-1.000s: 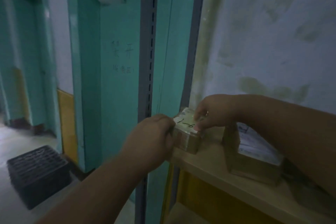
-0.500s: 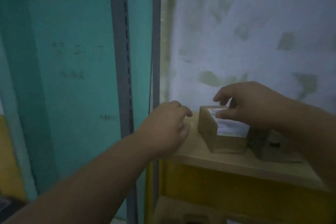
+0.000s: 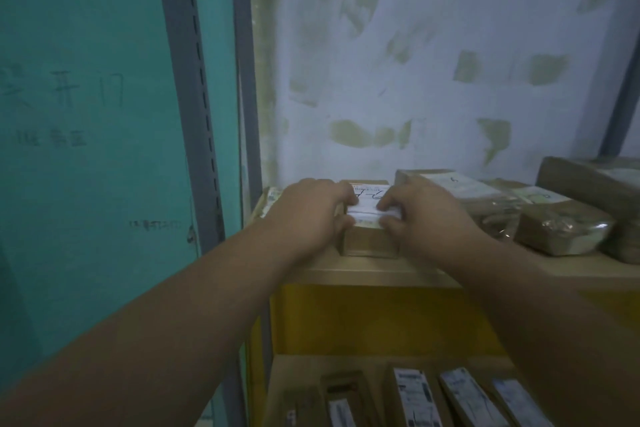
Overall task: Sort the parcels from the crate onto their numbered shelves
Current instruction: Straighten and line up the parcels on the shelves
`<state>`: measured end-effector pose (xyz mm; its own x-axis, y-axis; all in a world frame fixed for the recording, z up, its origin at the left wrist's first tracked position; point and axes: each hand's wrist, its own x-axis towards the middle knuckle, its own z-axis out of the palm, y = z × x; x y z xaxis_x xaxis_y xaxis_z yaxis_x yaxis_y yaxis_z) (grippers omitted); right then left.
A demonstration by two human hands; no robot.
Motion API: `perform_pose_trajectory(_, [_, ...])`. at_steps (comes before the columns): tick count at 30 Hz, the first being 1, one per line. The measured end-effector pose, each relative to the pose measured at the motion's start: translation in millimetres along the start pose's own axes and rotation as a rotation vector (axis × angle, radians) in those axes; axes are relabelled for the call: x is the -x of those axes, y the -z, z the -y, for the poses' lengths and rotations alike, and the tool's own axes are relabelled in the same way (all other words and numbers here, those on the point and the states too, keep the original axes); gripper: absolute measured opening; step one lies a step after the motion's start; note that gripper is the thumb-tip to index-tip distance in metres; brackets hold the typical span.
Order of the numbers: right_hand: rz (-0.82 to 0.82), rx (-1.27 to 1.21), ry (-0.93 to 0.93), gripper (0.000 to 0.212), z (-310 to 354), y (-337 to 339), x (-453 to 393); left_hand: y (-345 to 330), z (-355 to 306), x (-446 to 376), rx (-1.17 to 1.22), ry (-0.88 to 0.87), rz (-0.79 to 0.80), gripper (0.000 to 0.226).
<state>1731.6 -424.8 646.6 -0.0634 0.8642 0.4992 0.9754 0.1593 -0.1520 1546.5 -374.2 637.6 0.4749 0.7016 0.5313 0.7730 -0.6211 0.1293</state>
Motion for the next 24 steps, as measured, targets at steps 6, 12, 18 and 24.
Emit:
perform_pose_trajectory(6, [-0.047, -0.045, 0.023, 0.014, 5.5, -4.9, 0.0, 1.9, 4.2, 8.4, 0.006, 0.016, -0.034, 0.030])
perform_pose_trajectory(12, [-0.039, -0.073, 0.016, 0.017, 10.4, -5.5, -1.7, 4.4, 3.9, 9.8, -0.056, 0.026, -0.041, 0.031])
perform_pose_trajectory(18, [-0.103, -0.069, 0.037, 0.027, -12.8, 2.2, 11.3, 1.4, -7.5, 7.2, -0.110, 0.024, -0.107, 0.039])
perform_pose_trajectory(24, [-0.094, 0.020, -0.081, 0.035, -87.3, 51.3, 28.7, -11.3, -58.8, -12.7, -0.044, -0.101, -0.134, 0.044])
